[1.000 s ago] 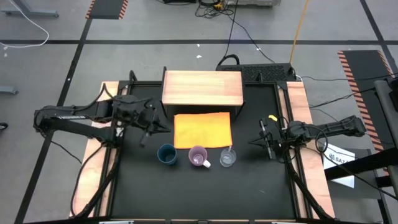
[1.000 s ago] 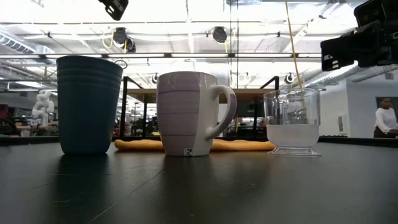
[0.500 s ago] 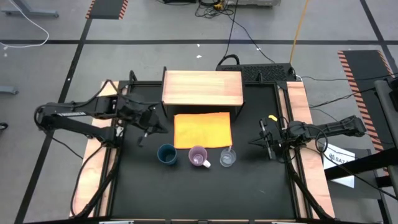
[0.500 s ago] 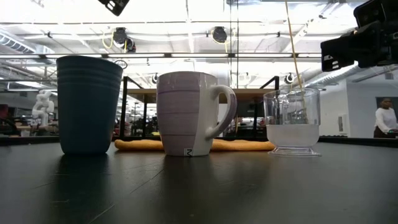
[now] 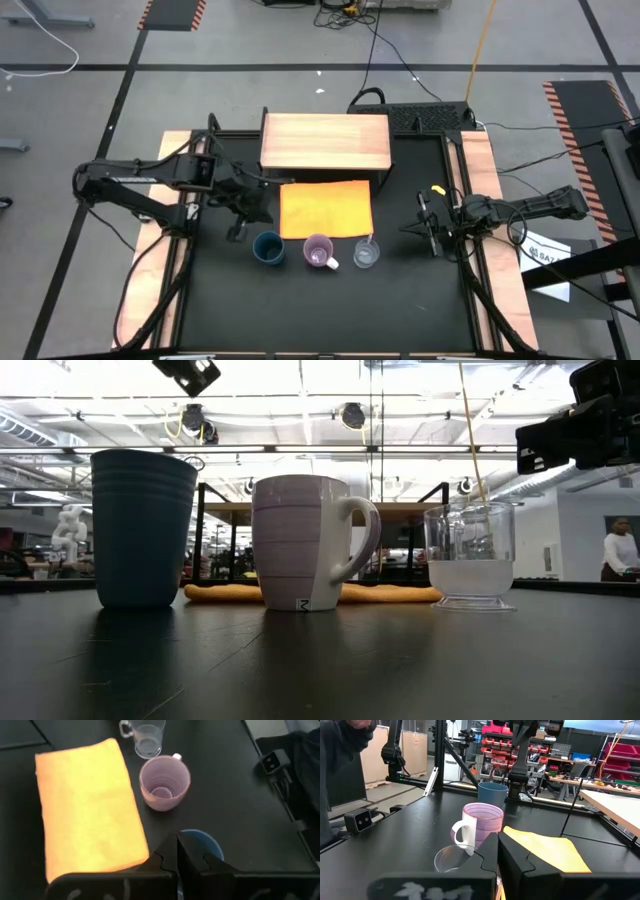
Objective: Stack small to large cups/mugs on shelf
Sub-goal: Put the blue cup on the shelf
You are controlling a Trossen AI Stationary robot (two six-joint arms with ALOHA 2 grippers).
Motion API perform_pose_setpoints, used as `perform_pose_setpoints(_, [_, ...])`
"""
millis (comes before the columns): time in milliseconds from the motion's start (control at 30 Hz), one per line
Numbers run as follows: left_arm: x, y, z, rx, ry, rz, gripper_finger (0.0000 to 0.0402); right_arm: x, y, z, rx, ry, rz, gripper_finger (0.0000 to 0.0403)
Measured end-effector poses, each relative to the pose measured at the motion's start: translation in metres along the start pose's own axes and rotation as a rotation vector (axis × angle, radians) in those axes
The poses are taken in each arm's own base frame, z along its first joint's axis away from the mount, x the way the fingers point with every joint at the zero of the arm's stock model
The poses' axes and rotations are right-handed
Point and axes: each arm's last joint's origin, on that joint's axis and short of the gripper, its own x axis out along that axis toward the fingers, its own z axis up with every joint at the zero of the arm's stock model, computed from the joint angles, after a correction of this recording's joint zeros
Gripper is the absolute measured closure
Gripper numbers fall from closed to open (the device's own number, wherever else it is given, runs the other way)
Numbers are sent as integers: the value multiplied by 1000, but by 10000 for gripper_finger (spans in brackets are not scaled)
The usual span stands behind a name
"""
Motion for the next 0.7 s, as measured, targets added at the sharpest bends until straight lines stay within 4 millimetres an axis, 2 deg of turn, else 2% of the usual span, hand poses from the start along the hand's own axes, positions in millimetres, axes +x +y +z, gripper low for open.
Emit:
perform_pose_setpoints(167, [-9, -6, 15, 47, 40, -14, 401, 0, 0, 0, 11, 0, 0, 403])
perform_pose_setpoints(367, [-14, -9, 15, 45, 120, -39, 401, 0, 0, 0, 18, 0, 0, 403])
perform_pose_setpoints(700, [14, -4, 10, -6, 302, -76, 401, 0, 0, -1, -12, 8, -2, 403])
